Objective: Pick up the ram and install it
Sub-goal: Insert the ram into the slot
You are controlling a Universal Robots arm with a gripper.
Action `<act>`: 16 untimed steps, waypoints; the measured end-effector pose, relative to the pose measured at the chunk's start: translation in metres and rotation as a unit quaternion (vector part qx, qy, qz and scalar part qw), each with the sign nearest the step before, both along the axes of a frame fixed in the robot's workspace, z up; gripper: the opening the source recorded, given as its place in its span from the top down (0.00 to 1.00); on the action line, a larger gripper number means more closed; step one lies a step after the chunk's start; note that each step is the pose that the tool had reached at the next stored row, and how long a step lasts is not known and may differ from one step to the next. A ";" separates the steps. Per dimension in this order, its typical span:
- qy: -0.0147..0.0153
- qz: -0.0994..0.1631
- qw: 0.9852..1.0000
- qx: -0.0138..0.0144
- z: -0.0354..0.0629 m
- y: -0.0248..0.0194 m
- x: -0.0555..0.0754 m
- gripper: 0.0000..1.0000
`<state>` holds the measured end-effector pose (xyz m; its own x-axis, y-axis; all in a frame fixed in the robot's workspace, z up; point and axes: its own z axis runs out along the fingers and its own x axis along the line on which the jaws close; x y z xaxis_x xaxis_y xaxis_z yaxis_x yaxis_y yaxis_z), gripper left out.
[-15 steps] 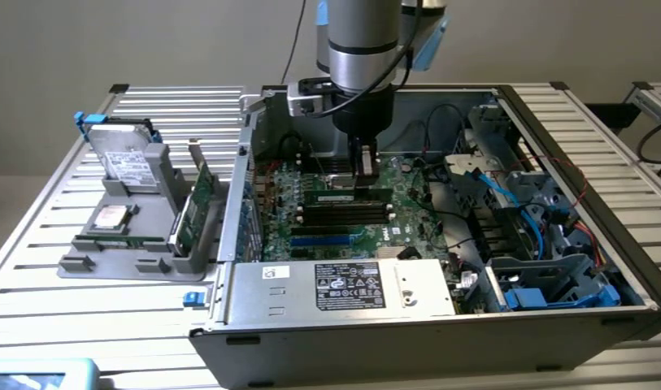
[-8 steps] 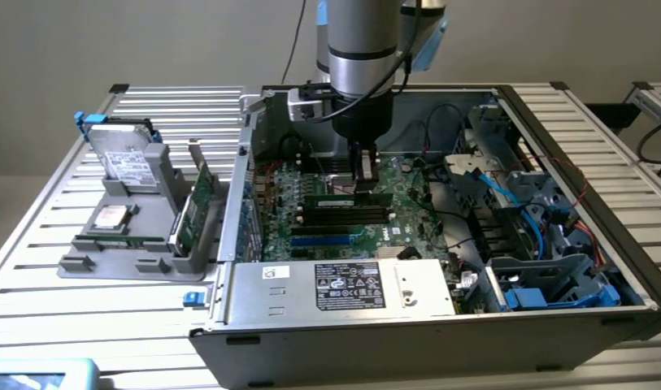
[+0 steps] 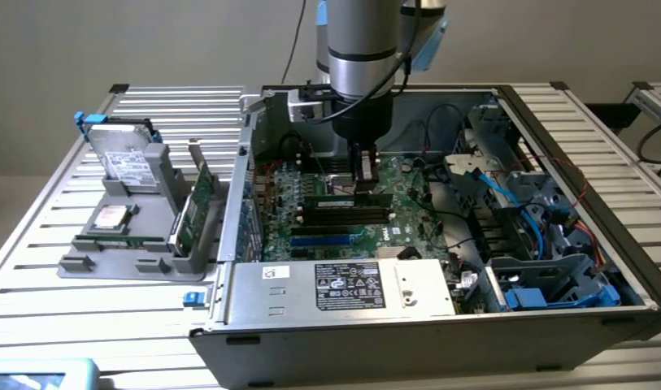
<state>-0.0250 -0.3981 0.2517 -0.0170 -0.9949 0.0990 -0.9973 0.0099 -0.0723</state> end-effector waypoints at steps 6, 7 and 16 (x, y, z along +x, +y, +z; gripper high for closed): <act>0.000 0.000 1.000 0.000 -0.0017 0.0025 0.000 0.87; -0.001 0.000 1.000 0.000 -0.0020 0.0025 0.000 0.87; -0.002 0.000 1.000 0.007 -0.0039 -0.0005 0.000 0.87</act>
